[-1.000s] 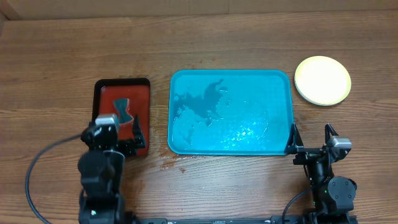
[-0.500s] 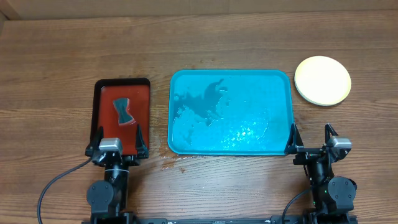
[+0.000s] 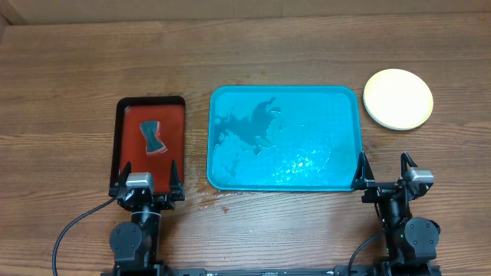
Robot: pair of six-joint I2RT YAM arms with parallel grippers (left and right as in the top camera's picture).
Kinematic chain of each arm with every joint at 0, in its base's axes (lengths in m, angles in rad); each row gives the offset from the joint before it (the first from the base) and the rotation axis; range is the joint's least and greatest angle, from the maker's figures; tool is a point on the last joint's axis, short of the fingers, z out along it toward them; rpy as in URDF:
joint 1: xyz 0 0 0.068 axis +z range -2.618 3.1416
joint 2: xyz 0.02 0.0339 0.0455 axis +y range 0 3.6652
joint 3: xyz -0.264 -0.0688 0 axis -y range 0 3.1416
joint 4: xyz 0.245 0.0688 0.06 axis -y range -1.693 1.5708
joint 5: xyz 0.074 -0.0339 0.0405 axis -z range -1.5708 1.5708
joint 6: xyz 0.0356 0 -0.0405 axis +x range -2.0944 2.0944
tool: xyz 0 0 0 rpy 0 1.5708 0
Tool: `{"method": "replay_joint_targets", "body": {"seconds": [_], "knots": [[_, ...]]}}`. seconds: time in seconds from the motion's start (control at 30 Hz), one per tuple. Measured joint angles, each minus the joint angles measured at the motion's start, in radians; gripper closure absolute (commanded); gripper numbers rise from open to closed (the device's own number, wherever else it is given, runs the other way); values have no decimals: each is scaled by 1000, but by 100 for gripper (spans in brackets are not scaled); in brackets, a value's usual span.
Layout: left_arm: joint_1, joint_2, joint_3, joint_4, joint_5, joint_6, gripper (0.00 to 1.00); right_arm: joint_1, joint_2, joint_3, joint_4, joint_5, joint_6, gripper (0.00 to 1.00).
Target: Clean dirty plates on tray and stack at the side
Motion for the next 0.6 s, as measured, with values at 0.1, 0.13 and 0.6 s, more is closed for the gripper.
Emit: {"method": "replay_joint_targets", "body": {"seconds": [0.1,0.13,0.6], "knots": [[0,0,0,0,-3,0,0,0,0,0,0,0,0,0],[0,0,0,0,-3,0,0,0,0,0,0,0,0,0],[0,0,0,0,-6,0,0,0,0,0,0,0,0,0]]}}
